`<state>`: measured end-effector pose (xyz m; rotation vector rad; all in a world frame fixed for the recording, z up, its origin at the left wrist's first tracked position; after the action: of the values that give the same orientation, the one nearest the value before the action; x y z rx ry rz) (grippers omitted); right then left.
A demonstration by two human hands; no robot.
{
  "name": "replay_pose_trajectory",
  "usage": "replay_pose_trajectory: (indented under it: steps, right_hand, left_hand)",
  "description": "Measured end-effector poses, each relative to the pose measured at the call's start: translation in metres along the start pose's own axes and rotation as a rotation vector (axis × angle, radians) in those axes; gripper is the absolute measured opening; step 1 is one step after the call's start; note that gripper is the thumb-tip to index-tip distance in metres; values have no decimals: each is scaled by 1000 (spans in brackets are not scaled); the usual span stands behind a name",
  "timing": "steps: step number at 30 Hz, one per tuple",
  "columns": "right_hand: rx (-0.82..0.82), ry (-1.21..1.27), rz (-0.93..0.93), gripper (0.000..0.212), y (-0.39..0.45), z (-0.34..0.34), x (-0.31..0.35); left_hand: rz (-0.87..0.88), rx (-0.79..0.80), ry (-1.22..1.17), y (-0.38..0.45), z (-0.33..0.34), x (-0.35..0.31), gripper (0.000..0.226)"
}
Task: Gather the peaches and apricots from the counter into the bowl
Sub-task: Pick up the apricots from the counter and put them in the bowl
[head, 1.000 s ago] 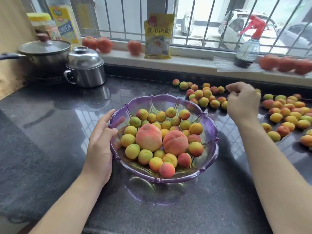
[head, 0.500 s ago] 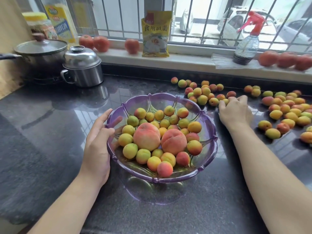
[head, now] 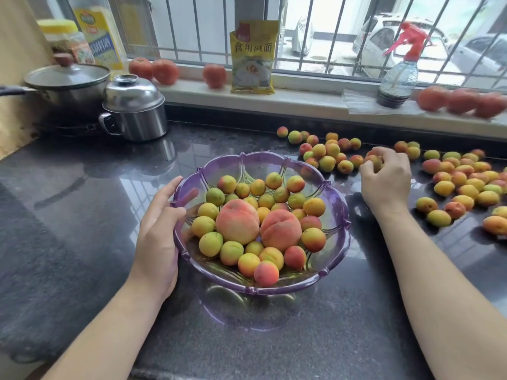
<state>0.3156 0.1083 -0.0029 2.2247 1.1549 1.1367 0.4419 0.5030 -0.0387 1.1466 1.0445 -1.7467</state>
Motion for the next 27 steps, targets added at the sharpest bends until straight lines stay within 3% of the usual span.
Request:
replay_pose_trajectory:
  steps: [5, 9, 12, 14, 16, 20, 27]
  right_hand:
    - [-17, 159, -135, 34, 14, -2, 33]
    - [180, 403, -172, 36, 27, 5, 80]
    - [424, 482, -329, 32, 25, 13, 133]
    - [608, 402, -432, 28, 15, 24, 166]
    - [689, 262, -563, 29, 6, 39, 189]
    - [735, 106, -763, 28, -8, 65, 210]
    - [721, -14, -871, 29, -20, 75, 217]
  left_hand:
    - [-2, -7, 17, -2, 1, -2, 53]
    - [-7, -7, 19, -2, 1, -3, 52]
    - [-9, -6, 17, -3, 2, -3, 52]
    - [-11, -4, 14, -2, 2, -3, 51]
    - [-17, -1, 11, -2, 2, -3, 51]
    - [-24, -6, 18, -2, 1, -3, 52]
    - [-26, -1, 33, 0, -1, -2, 53]
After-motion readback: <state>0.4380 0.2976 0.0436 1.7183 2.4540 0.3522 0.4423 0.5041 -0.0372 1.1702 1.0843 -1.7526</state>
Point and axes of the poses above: each hand's wrist, its own y-axis towards the middle knuckle, its own z-axis out of the palm, x = y × z, the point moved 6 cm from there along y, towards the middle knuckle, and after that the axes turned 15 degrees about -z, right-handed, at the moved point
